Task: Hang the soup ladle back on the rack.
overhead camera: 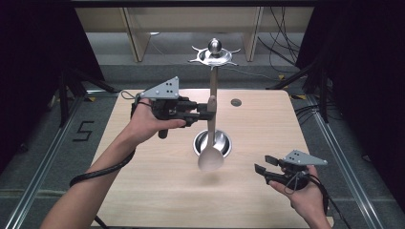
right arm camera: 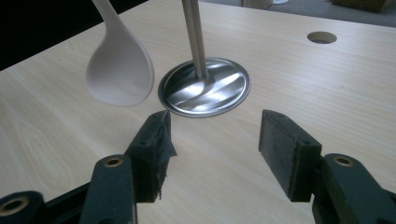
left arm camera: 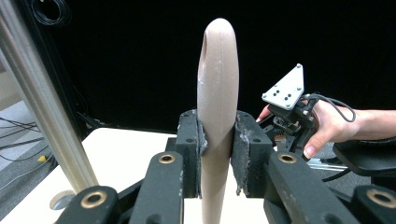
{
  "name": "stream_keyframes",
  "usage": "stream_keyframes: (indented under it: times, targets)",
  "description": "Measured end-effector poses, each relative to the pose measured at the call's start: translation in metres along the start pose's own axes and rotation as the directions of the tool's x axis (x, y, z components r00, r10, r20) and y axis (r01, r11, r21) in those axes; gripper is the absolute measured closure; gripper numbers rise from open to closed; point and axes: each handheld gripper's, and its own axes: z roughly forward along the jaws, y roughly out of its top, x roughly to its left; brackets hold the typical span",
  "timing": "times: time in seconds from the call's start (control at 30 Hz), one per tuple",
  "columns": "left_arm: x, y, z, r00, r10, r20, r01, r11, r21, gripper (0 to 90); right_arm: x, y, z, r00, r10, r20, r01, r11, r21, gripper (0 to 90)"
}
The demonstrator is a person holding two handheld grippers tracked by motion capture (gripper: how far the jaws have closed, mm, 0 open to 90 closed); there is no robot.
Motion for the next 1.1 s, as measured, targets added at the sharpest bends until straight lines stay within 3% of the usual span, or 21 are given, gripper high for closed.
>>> stream_keyframes:
  times: [0.1, 0.13, 0.23, 0.4, 0.47, 1.1]
  targets:
    - [0.001, 0.002, -0.001, 1.0000, -0.008, -0.005, 0.007, 0.9998, -0.016, 73.3, 0.001, -0.002, 0.002, 0.9993, 0.038, -0.007, -0.038, 0.999, -0.013, 44.5]
    - [0.000, 0.003, -0.002, 0.9999, -0.011, -0.003, 0.011, 0.9998, -0.018, 73.3, -0.002, -0.002, 0.002, 1.0000, 0.003, 0.010, -0.002, 1.000, -0.018, 44.5]
    - [0.002, 0.007, -0.002, 0.9999, -0.009, 0.004, 0.009, 0.9998, -0.017, 73.3, -0.003, -0.003, 0.003, 0.9998, -0.010, 0.017, 0.010, 1.000, -0.009, 44.5]
    - [0.007, 0.013, -0.004, 0.9998, -0.016, 0.011, 0.016, 0.9996, -0.025, 73.3, -0.001, -0.003, 0.003, 0.9998, 0.021, -0.006, -0.021, 1.000, 0.009, 44.5]
    - [0.009, 0.015, -0.005, 0.9998, -0.016, 0.012, 0.017, 0.9996, -0.024, 73.3, -0.003, -0.003, 0.003, 0.9999, -0.002, 0.012, 0.002, 1.000, 0.004, 44.5]
    - [0.021, 0.029, -0.008, 0.9984, -0.046, 0.032, 0.046, 0.9989, -0.011, 73.3, -0.002, -0.003, 0.004, 1.0000, 0.010, 0.002, -0.010, 1.000, 0.005, 44.4]
